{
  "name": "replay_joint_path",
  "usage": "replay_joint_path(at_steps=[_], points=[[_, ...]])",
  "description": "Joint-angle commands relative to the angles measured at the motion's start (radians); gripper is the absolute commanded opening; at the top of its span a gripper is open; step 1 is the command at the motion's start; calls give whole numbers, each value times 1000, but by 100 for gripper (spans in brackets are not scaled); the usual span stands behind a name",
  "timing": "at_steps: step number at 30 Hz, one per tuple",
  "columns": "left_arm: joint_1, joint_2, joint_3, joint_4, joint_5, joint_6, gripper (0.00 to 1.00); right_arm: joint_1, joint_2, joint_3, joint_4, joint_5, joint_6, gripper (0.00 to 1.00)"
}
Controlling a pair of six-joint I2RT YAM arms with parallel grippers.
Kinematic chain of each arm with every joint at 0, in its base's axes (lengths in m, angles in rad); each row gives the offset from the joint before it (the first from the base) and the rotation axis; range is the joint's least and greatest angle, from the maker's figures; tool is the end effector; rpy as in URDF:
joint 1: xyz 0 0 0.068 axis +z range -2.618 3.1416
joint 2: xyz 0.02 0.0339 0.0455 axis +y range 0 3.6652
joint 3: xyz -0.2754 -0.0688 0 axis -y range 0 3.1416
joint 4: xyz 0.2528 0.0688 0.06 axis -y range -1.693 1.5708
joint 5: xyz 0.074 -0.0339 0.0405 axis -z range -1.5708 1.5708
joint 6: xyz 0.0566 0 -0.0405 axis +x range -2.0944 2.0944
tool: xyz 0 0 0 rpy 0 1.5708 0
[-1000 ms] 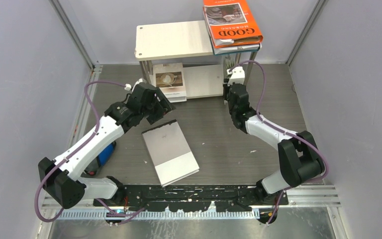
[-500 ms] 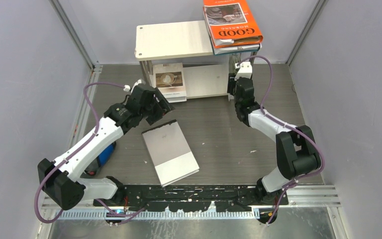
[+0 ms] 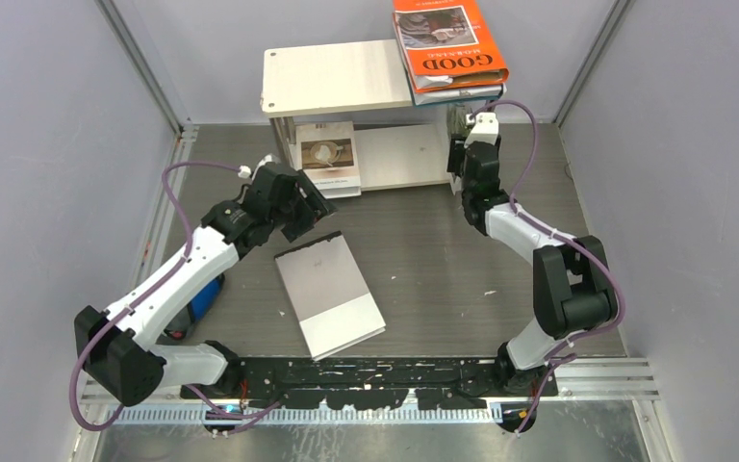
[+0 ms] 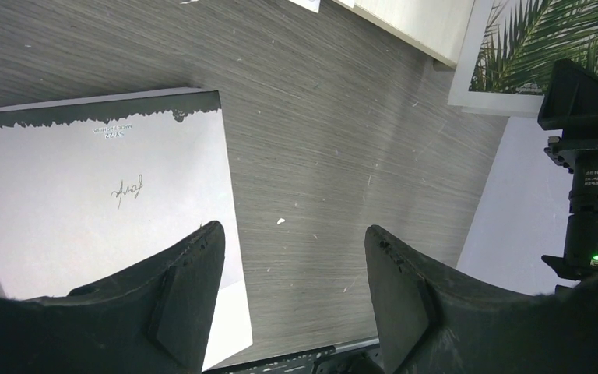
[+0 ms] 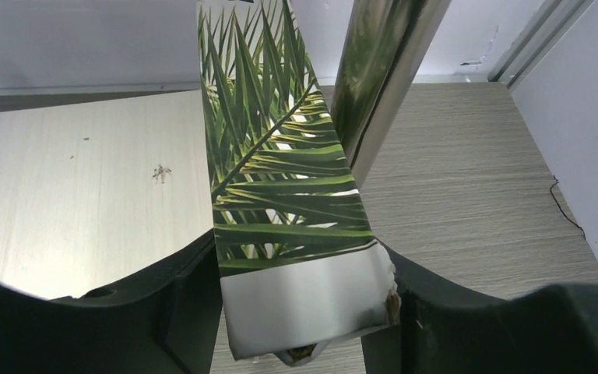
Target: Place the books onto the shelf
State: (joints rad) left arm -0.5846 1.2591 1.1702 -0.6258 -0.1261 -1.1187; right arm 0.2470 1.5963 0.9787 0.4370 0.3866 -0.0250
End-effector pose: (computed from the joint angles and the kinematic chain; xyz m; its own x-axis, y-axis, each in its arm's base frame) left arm 0.2466 -0.1546 0.3276 -0.6600 -0.6333 -0.4041 -0.2871 0.7097 -0.6434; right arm 0.3855 0.0752 0.2686 -0.1774 -0.0686 -0.9817 0.1288 0.9874 -0.0923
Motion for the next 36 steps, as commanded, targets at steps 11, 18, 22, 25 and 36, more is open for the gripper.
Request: replay_joint_path(at_steps=[11, 18, 22, 25, 36], points=[[25, 26, -2, 83, 49, -6, 67, -19, 4, 63, 48, -5, -9, 61], [27, 49, 6, 102, 64, -16, 67, -20, -66, 29, 34, 13, -15, 64], [27, 52, 6, 103, 63, -20, 67, -22, -96, 16, 21, 14, -4, 65], [27, 52, 6, 102, 60, -19, 67, -22, -112, 6, 14, 10, 8, 65], [29, 37, 3, 91, 52, -11, 68, -22, -181, -27, -3, 21, 24, 66]])
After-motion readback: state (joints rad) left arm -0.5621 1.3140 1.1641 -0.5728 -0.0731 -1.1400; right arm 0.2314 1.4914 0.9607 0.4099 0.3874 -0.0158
